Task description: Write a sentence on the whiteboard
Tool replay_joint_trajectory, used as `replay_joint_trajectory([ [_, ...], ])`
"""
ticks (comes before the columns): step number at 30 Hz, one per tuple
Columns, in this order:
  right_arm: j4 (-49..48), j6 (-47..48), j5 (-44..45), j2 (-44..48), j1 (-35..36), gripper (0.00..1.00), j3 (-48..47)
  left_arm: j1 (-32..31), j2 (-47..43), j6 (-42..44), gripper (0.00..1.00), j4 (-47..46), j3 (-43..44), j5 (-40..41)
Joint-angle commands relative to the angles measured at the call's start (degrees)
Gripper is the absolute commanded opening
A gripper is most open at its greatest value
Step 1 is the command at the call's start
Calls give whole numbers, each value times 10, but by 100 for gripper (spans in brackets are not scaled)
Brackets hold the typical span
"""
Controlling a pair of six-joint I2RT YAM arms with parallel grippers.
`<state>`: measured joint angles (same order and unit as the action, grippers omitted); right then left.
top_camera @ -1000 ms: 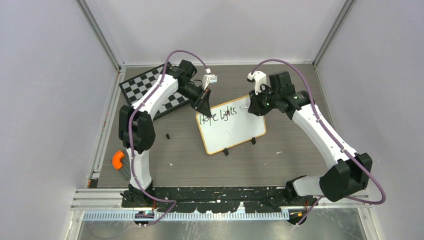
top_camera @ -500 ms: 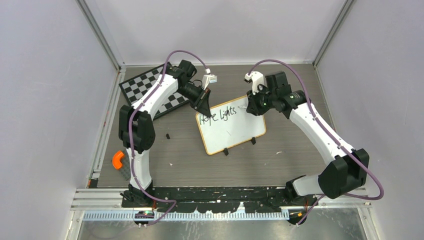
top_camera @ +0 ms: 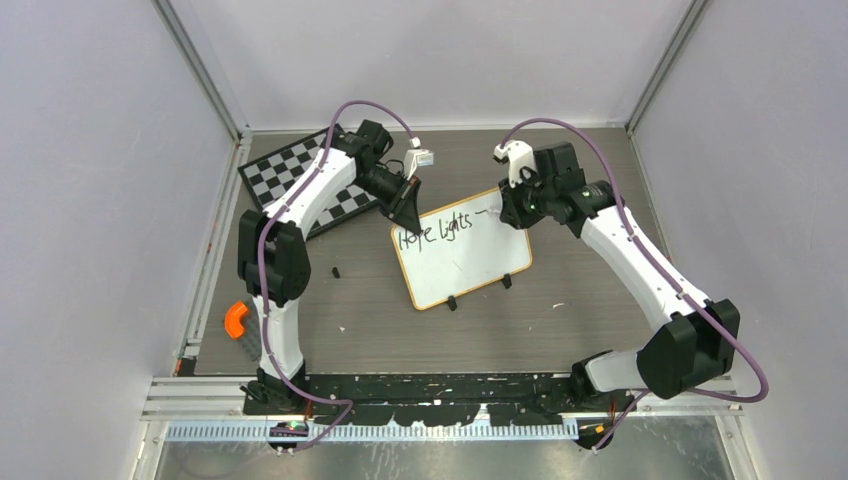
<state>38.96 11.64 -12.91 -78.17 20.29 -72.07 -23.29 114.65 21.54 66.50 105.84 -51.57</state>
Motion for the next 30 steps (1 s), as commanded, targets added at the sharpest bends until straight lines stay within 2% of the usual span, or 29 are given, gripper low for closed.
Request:
replay_joint_trajectory([
  [1, -27, -3, 26, 17, -8, 0, -3, -3, -2, 13, 0, 15, 15, 2],
  [10, -5, 6, -57, 33, -8, 0, -27, -3, 0, 13, 0, 16, 21, -1],
  [30, -37, -3, -23, 9, -8, 0, -6, -3, 6, 16, 0, 16, 22, 2],
])
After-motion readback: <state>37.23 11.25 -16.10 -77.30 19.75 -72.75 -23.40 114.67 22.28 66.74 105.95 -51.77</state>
